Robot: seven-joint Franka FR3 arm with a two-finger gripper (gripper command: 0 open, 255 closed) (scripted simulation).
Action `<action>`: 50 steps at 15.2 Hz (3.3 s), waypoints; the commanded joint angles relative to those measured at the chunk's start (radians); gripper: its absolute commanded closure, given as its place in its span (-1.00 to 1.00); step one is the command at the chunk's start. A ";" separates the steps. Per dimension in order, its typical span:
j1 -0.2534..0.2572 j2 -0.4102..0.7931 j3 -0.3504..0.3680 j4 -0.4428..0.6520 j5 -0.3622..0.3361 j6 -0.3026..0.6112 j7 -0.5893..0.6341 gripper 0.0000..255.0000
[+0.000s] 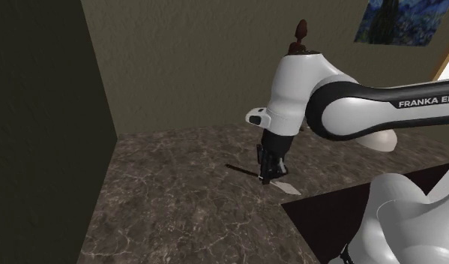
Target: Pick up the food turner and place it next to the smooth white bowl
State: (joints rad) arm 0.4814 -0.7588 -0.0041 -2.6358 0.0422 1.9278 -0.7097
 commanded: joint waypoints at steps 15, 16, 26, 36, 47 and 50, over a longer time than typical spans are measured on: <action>0.156 0.213 0.355 0.172 0.172 0.074 0.399 1.00; 0.159 0.236 0.376 0.192 0.175 0.080 0.424 1.00; 0.167 0.515 0.592 0.453 0.105 0.113 0.702 1.00; 0.233 0.881 0.735 0.781 -0.151 0.080 1.020 1.00; 0.245 0.935 0.725 0.685 -0.200 0.215 1.055 1.00; 0.250 0.954 0.720 0.663 -0.218 0.250 1.068 1.00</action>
State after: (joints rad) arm 0.7301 0.1912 0.7172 -1.9602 -0.1712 2.1626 0.3538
